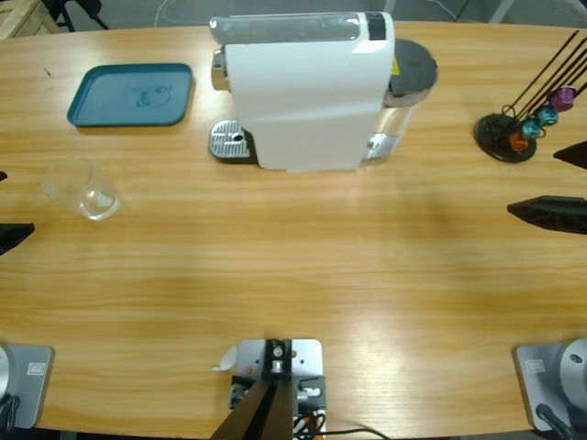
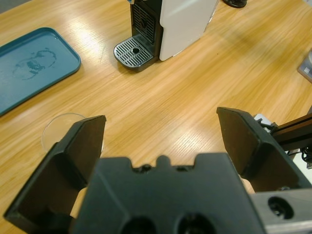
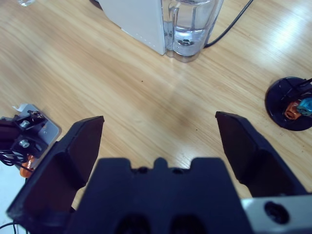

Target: Pour coffee

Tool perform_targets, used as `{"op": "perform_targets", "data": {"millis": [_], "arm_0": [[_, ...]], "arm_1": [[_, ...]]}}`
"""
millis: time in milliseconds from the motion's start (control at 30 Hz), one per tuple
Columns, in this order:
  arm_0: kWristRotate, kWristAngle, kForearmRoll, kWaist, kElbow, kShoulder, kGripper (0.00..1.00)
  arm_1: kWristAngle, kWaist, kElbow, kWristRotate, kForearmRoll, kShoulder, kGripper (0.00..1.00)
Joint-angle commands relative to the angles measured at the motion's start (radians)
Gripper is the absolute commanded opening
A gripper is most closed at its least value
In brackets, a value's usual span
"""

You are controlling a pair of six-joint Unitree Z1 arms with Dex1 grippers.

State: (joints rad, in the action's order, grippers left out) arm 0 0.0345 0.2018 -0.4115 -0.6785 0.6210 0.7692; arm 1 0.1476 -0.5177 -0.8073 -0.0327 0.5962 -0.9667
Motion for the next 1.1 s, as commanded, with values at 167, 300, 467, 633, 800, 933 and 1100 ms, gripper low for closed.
{"op": "perform_targets", "data": {"millis": [167, 300, 467, 633, 800, 933, 1100], "arm_0": [[0.007, 0.002, 0.011, -0.006, -0.032, 0.003, 1.0], [0.007, 0.001, 0.011, -0.006, -0.03, 0.012, 1.0], [0.049, -0.001, 0.019, -0.006, 0.022, 0.04, 1.0], [0.252, 0.02, 0.015, 0.004, 0.168, 0.218, 1.0], [0.478, 0.014, 0.184, 0.005, 0.235, 0.421, 0.987], [0.661, 0.027, 0.277, 0.029, 0.296, 0.58, 0.967], [0.777, 0.141, 0.329, 0.098, 0.336, 0.679, 0.846]], "arm_1": [[-0.006, 0.002, 0.025, 0.007, -0.007, 0.0, 1.0], [-0.006, 0.002, 0.025, 0.007, -0.007, 0.003, 1.0], [-0.003, 0.002, 0.008, 0.029, 0.012, -0.007, 1.0], [-0.008, 0.002, 0.004, 0.03, 0.035, 0.021, 1.0], [-0.009, 0.002, 0.012, 0.03, 0.019, 0.011, 1.0], [-0.01, 0.002, 0.014, 0.03, 0.016, 0.012, 1.0], [-0.01, 0.002, 0.017, 0.03, 0.013, 0.02, 1.0]]}}
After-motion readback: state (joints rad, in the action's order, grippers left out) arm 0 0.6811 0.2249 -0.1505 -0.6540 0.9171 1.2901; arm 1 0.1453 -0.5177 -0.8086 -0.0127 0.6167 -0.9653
